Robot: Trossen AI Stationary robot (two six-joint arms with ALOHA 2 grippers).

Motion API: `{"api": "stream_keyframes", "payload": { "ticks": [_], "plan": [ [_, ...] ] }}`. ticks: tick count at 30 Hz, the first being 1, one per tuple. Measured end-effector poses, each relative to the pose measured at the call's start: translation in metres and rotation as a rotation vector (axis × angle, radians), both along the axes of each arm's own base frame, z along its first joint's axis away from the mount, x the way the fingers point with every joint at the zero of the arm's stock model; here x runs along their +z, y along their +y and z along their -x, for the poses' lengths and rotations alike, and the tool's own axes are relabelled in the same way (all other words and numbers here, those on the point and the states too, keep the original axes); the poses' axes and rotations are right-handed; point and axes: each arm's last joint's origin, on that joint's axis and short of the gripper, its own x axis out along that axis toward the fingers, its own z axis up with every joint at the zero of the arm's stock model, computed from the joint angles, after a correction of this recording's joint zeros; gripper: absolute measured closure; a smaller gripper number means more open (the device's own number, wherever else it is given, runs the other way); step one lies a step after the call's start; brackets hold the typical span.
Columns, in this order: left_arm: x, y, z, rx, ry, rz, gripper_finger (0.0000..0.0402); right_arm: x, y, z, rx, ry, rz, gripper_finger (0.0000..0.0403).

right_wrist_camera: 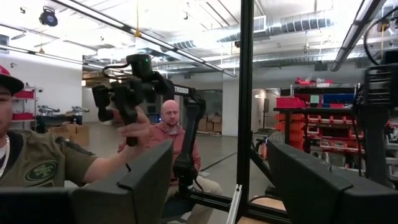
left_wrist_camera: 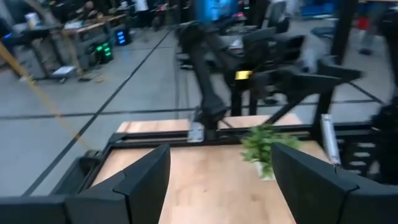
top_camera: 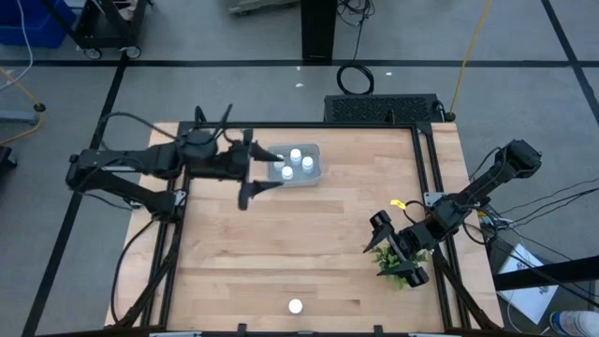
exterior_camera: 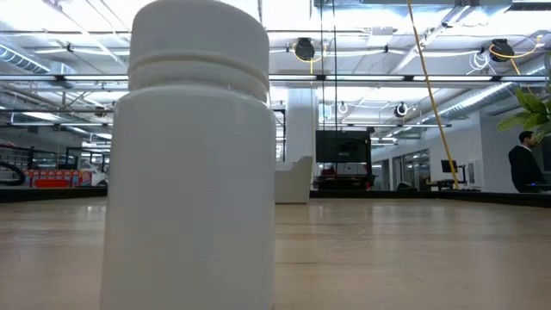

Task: Pick and place pill bottles into a basket
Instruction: Put the white bottle into the gray bin

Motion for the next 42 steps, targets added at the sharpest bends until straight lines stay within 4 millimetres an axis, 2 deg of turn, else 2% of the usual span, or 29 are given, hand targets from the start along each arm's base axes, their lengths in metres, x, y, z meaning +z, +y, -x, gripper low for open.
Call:
{"api": "stream_keyframes", "payload": {
  "ticks": [12,21,27,32,37,42],
  "plan": [
    [0.006,-0.050,0.028,-0.207,0.020,-0.043,0.0119,0.000,0.000,0.000,0.000,0.001,0.001,0.0149],
    [0.003,-0.099,0.048,-0.238,0.022,-0.133,0.0119,0.000,0.000,0.000,0.000,0.001,0.001,0.0149],
    [-0.026,-0.124,0.053,-0.206,0.006,-0.171,0.0119,0.000,0.000,0.000,0.000,0.001,0.002,0.0149],
    [-0.057,-0.134,0.054,-0.131,-0.011,-0.158,0.0119,-0.002,0.000,0.000,-0.004,0.010,0.019,0.0149],
    [-0.084,-0.137,0.064,-0.152,-0.083,-0.120,0.0119,-0.006,-0.001,-0.003,-0.092,0.047,0.047,0.0149],
    [-0.111,-0.127,0.081,-0.148,-0.165,-0.053,0.0119,-0.007,-0.001,-0.003,-0.117,0.053,0.060,0.0149]
  ]
}}
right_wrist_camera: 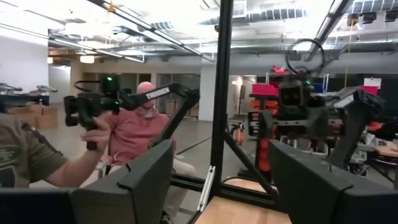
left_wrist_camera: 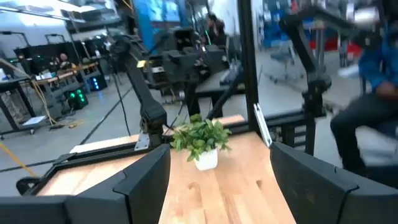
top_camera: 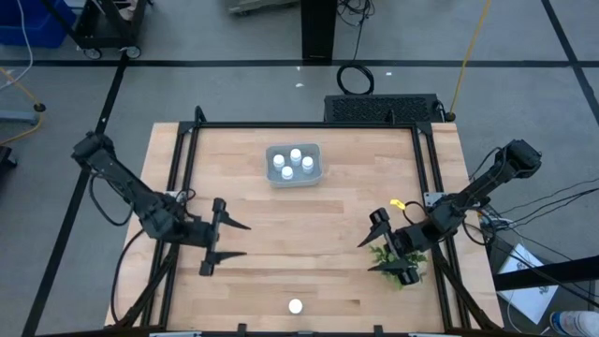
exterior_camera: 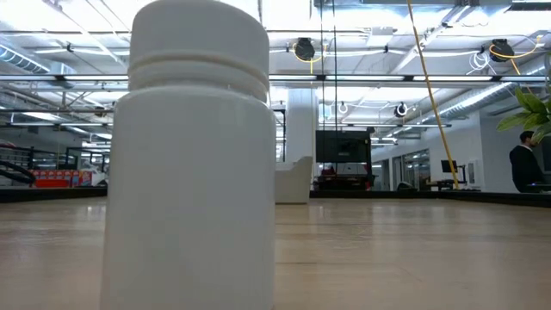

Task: Pick and place pill bottles into a basket
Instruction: Put the white bottle into the gray bin

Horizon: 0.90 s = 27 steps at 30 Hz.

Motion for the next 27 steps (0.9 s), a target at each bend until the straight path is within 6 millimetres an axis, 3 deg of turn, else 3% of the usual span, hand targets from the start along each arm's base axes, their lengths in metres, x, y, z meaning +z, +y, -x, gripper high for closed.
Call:
{"api": "stream_keyframes", "payload": {
  "ticks": [6,13,27],
  "plan": [
    [-0.026,0.017,0.020,0.005,-0.073,0.074,0.0119,-0.003,-0.001,-0.001,-0.036,0.052,-0.024,0.0149],
    [-0.037,0.031,0.035,0.012,-0.106,0.116,0.0119,0.003,0.006,-0.012,-0.048,0.157,0.019,0.0149],
    [-0.037,0.032,0.037,-0.018,-0.116,0.151,0.0119,0.006,0.055,-0.087,-0.083,0.419,0.203,0.0149]
  ]
}}
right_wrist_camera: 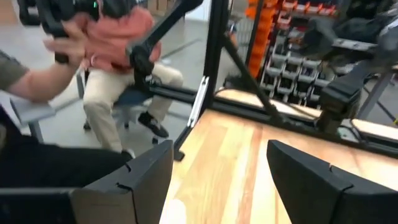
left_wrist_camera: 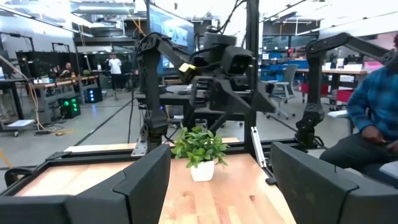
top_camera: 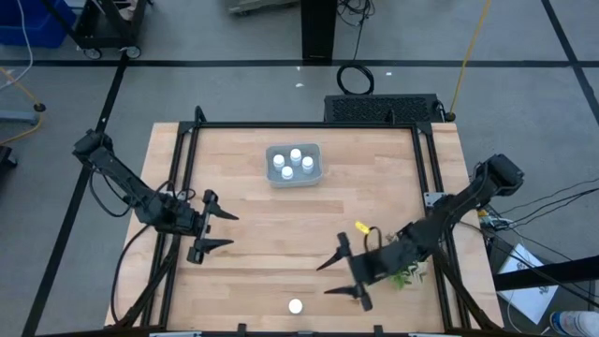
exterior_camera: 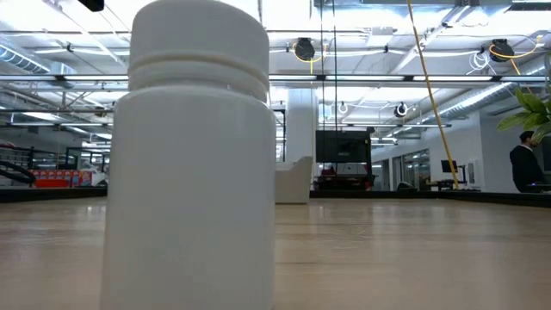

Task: Pick and place pill bottles into a basket
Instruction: Put the white bottle into the gray bin

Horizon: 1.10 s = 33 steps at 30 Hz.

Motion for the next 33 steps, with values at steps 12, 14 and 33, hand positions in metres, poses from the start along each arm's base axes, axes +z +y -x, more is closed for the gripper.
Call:
{"api": "stream_keyframes", "payload": {
  "ticks": [12,14,33],
  "plan": [
    [0.000,0.000,0.000,0.000,0.002,-0.002,0.0119,-0.013,0.028,-0.044,-0.021,0.198,0.064,0.0149],
    [0.000,0.000,0.000,0.001,0.002,-0.005,0.0119,-0.017,0.030,-0.050,-0.033,0.239,0.068,0.0149],
    [-0.001,0.000,0.000,0.001,0.008,-0.010,0.0119,-0.039,0.047,-0.091,-0.043,0.441,0.044,0.0072]
  ]
}}
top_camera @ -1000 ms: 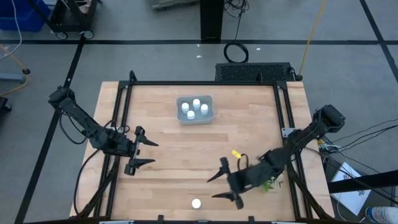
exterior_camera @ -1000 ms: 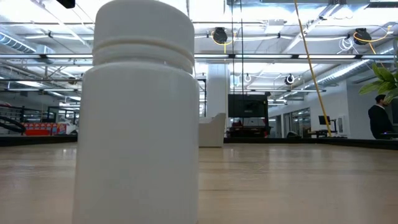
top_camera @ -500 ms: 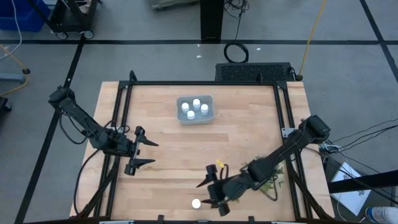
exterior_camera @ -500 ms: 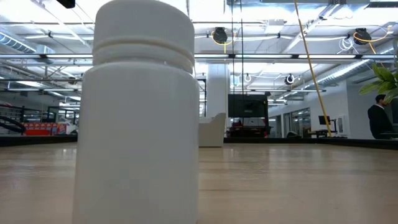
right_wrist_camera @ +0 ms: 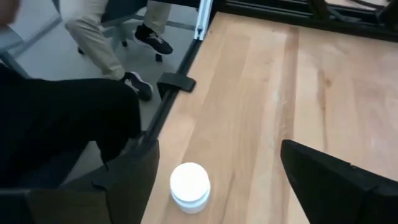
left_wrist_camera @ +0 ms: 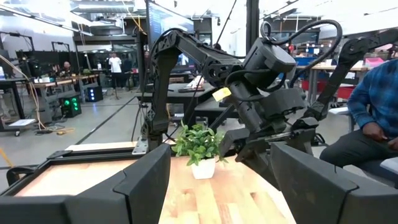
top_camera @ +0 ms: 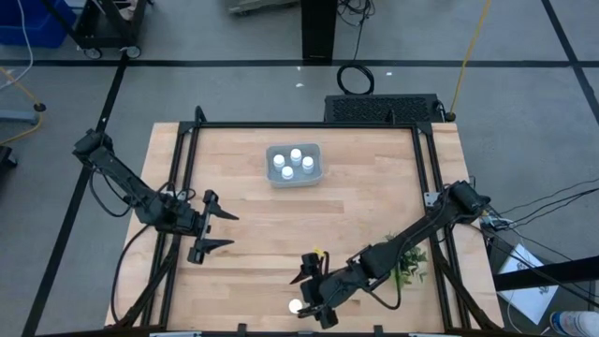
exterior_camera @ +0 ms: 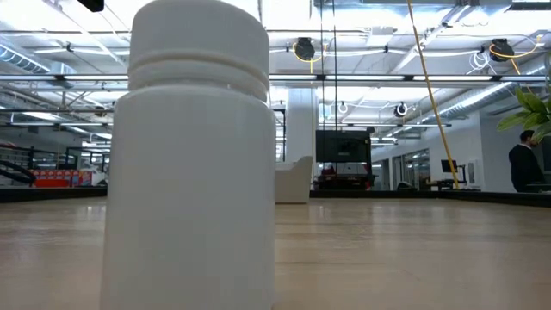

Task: Pick and place pill bottles into a basket
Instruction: Put the white bottle into the gray bin

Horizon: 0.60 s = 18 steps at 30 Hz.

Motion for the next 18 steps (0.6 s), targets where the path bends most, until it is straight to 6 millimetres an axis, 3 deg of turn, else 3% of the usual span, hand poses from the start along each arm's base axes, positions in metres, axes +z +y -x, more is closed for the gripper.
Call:
{"api": "stream_keyframes", "payload": {
  "ticks": [5,12,18],
  "plan": [
    [0.000,0.000,0.000,0.001,0.001,-0.006,0.0119,-0.003,0.002,-0.002,0.008,-0.002,-0.015,0.0065],
    [0.000,0.000,0.000,0.001,0.000,-0.004,0.0119,-0.029,0.004,-0.012,0.034,0.062,-0.025,0.0065],
    [0.000,0.000,0.000,0.001,0.000,-0.005,0.0119,-0.033,0.011,-0.011,0.060,0.049,-0.036,0.0065]
  ]
}}
